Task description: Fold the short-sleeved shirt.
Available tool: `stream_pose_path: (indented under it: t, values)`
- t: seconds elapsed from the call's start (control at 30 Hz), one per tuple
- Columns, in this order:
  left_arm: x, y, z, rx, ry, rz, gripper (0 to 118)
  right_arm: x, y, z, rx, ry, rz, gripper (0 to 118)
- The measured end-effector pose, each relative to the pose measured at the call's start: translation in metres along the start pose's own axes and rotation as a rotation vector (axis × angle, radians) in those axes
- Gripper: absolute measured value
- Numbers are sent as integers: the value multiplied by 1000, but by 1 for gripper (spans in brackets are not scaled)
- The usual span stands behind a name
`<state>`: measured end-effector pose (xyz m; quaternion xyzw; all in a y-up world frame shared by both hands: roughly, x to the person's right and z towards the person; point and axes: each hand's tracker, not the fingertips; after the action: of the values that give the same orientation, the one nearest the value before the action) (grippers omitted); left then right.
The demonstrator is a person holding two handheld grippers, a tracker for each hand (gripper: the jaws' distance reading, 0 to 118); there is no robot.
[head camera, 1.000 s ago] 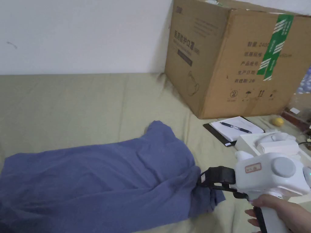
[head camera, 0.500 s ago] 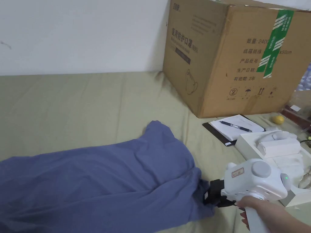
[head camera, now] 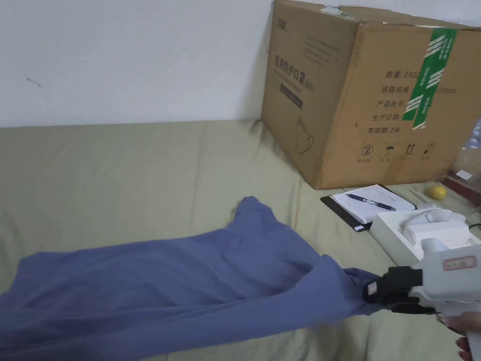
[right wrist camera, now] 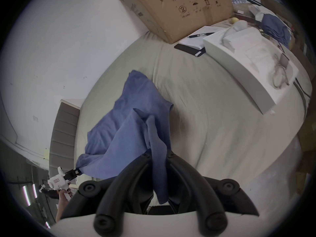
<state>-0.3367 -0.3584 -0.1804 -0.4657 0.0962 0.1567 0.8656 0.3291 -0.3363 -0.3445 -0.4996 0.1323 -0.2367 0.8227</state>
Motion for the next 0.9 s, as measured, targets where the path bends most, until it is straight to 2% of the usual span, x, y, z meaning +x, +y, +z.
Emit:
stream_pose_path:
  t: [0.1,0.2,0.33,0.47,0.5,0.53,0.57,0.6,0.63,0.67,0.7,0.73,0.8,0.9]
  values:
    - [-1,-19,18,-19,-31,-7,1,6,-24,17,-11,1,0,10]
    - [-2,-46,24,-53,-32,-24,1,17,-52,16,-60,-54,4,10]
    - [-8,-78,2,-163,-31,-1,1,43,-83,-16,-138,-121,-39,10]
    - [-20,-87,-17,-162,-48,46,2,57,-95,-48,-97,-163,-28,10]
    - [-21,-86,-17,-160,-46,53,7,57,-96,-51,-96,-168,-36,10]
    - [-20,-85,-16,-150,-25,66,22,58,-95,-51,-95,-177,-44,12]
    - [-21,-84,-15,-140,14,67,48,57,-95,-51,-93,-185,-46,26]
    - [-22,-84,-14,-133,56,51,89,55,-93,-49,-99,-244,-21,57]
    - [-23,-84,-12,-129,98,27,112,53,-91,-47,-104,-297,27,89]
    - [-25,-85,-9,-104,121,9,118,51,-90,-42,-85,-321,79,112]
    - [-26,-85,-4,-52,99,2,117,49,-89,-37,-49,-332,120,115]
    - [-29,-82,0,-33,114,6,117,44,-88,-25,31,-347,167,110]
    - [-30,-77,9,-38,106,28,117,35,-82,-11,64,-356,198,110]
    - [-22,-72,27,4,57,28,117,6,-81,10,145,-283,237,110]
